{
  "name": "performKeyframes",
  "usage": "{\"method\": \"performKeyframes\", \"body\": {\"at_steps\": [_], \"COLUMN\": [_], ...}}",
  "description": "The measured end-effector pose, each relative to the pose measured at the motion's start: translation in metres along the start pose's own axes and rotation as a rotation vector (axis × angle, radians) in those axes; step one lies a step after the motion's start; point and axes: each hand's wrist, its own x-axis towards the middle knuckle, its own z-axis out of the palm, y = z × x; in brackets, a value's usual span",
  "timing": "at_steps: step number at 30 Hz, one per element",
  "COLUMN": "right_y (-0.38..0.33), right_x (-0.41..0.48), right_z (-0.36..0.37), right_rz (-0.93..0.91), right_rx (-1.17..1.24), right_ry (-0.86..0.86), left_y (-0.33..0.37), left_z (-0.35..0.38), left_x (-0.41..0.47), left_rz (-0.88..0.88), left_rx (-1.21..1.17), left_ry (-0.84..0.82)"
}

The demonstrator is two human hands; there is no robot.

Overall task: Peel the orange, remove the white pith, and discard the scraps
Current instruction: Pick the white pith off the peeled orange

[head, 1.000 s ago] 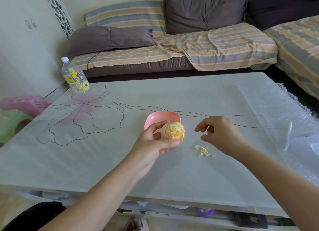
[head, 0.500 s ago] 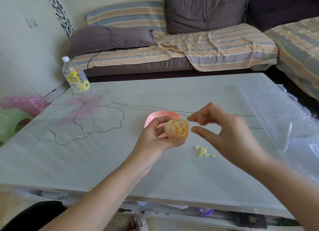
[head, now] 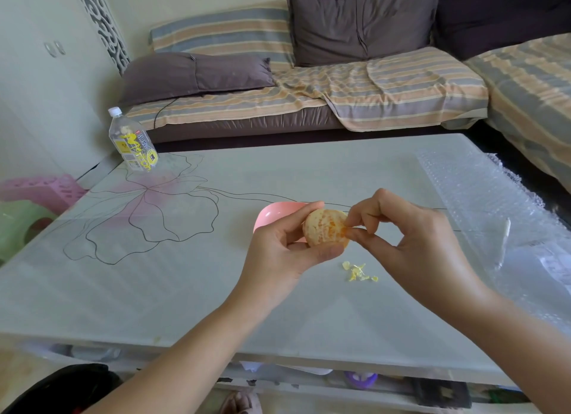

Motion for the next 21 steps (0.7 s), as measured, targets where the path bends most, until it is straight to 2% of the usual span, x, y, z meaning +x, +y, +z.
{"method": "performKeyframes", "body": {"at_steps": [10, 21], "right_y": [0.003, 0.001], "right_x": [-0.005, -0.004], "right_z": [-0.012, -0.019], "right_rz": [-0.027, -0.166], "right_rx": [-0.008, -0.048], "right_ry": [-0.032, -0.002], "left_y": [0.007, 0.018], "left_z": [0.010, 0.019], "left_x": [-0.005, -0.005], "left_rz": [-0.063, -0.057], "left_rx": [-0.077, -0.105], "left_ry": [-0.028, -0.044]}}
